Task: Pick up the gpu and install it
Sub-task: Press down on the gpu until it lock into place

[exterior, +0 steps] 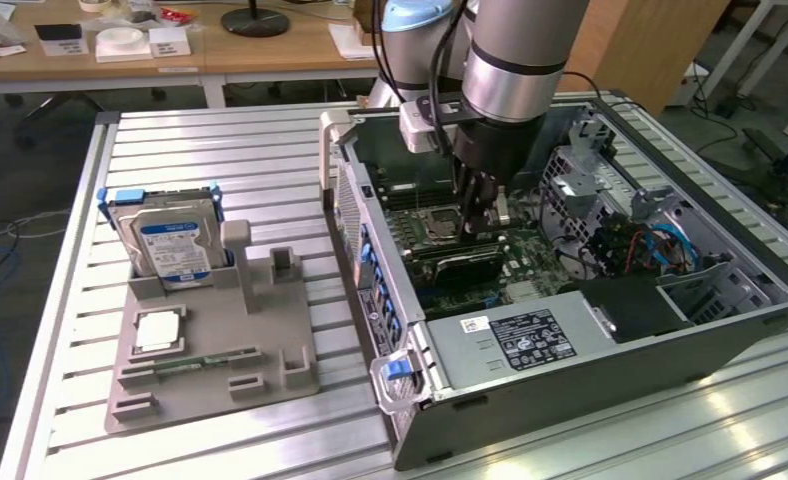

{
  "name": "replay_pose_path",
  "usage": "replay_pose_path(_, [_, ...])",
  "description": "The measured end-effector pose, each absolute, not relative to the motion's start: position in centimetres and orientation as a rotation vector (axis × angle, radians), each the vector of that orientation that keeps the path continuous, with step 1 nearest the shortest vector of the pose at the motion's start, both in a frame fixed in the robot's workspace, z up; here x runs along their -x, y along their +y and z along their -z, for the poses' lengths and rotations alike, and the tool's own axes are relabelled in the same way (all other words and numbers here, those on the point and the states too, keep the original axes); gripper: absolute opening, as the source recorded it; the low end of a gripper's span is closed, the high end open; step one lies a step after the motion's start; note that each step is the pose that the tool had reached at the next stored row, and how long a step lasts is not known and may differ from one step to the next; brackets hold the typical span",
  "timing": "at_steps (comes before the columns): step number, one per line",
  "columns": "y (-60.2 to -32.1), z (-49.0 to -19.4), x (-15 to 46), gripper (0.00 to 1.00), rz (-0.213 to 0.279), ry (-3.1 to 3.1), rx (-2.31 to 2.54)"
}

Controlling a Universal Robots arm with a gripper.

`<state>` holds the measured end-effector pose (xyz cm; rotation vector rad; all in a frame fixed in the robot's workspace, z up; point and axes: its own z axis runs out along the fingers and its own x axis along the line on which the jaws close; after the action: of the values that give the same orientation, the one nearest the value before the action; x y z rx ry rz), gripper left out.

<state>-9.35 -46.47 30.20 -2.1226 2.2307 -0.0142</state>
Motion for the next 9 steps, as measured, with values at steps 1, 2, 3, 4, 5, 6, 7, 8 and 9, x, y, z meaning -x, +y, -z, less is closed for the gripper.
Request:
replay_pose_path(1, [-46.47, -30.20, 9.35, 0.11, 0.014, 2.231, 2.123])
replay_pose_path(2, [-46.47, -30.20, 9.35, 0.11, 0.014, 2.231, 2.123])
replay_pose_path(3, [-46.47, -30.20, 9.35, 0.11, 0.014, 2.231, 2.123])
replay_pose_path(4, [-46.47, -30.20, 9.31, 0.11, 0.013, 2.231, 2.123])
replay_pose_path(5, [-46.47, -30.20, 9.23, 0.11, 0.008, 2.234, 2.126])
replay_pose_path(6, [-46.47, -30.20, 9.13, 0.11, 0.001, 2.238, 2.129])
replay_pose_path(7, [-46.47, -30.20, 9.02, 0.11, -0.008, 2.242, 2.133])
replay_pose_path(8, [-46.47, -30.19, 8.92, 0.11, -0.018, 2.247, 2.137])
replay_pose_path(9, [-46.47, -30.19, 8.84, 0.11, -0.026, 2.251, 2.140])
